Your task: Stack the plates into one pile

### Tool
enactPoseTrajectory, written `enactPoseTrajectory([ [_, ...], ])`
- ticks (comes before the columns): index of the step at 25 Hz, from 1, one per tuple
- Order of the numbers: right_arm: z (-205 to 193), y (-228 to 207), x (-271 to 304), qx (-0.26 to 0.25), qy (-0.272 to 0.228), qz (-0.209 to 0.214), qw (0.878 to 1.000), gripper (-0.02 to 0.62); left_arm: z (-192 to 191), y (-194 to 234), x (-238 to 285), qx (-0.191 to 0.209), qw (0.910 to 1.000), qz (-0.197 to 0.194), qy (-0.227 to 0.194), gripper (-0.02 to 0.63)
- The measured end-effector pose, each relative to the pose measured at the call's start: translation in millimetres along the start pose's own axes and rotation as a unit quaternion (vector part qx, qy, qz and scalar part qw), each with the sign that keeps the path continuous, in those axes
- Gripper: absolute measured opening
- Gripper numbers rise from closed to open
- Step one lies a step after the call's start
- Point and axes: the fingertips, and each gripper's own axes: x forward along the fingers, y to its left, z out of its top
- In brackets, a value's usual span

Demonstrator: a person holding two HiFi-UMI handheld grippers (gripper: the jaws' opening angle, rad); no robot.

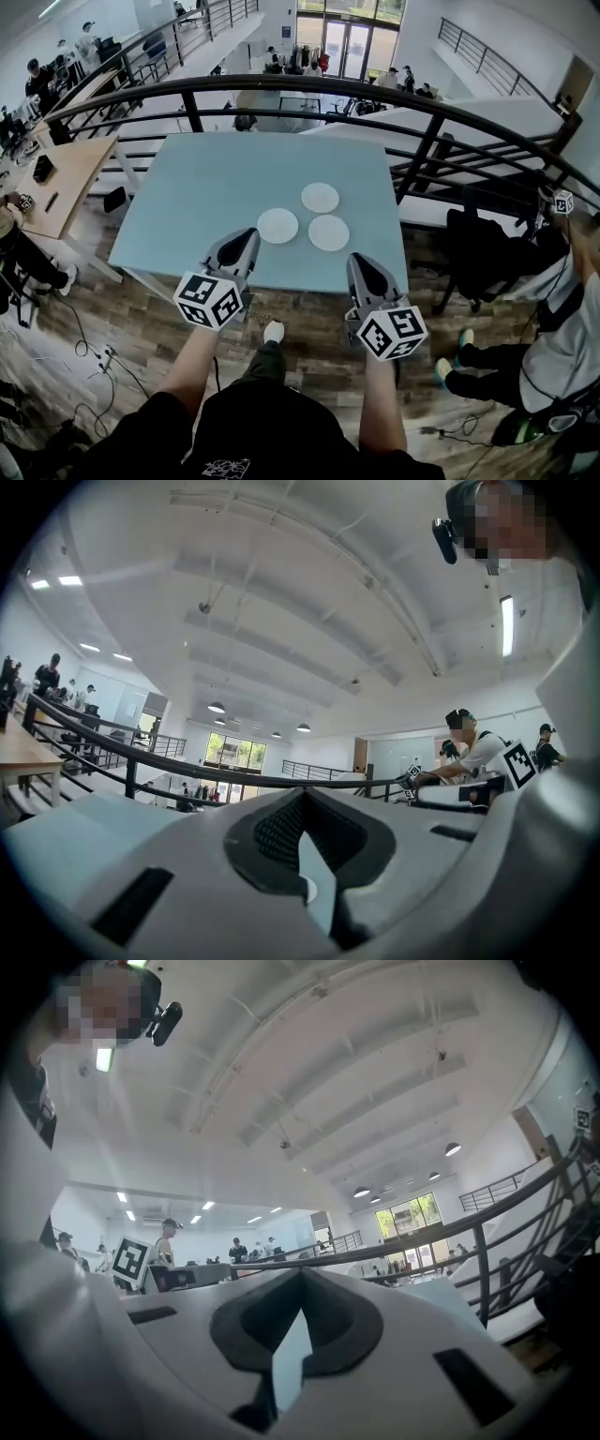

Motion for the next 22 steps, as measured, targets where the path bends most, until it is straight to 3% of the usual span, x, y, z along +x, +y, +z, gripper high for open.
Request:
enactPoseTrajectory([
  [5, 5, -62, 71, -0.023, 0.019, -0.017, 0.999, 0.008, -6, 31, 89, -0.003, 0.9998, -0.016, 0.008, 0.005],
  [11, 3, -81, 166, -0.032, 0.039, -0.027, 0.998, 0.008, -4, 99, 151, -0.011, 0.9989, -0.038, 0.026, 0.005],
  [22, 1, -158, 270, -0.037, 0.035, -0.061, 0.997, 0.008, -14, 167, 270, -0.014, 0.9966, -0.076, 0.026, 0.005],
])
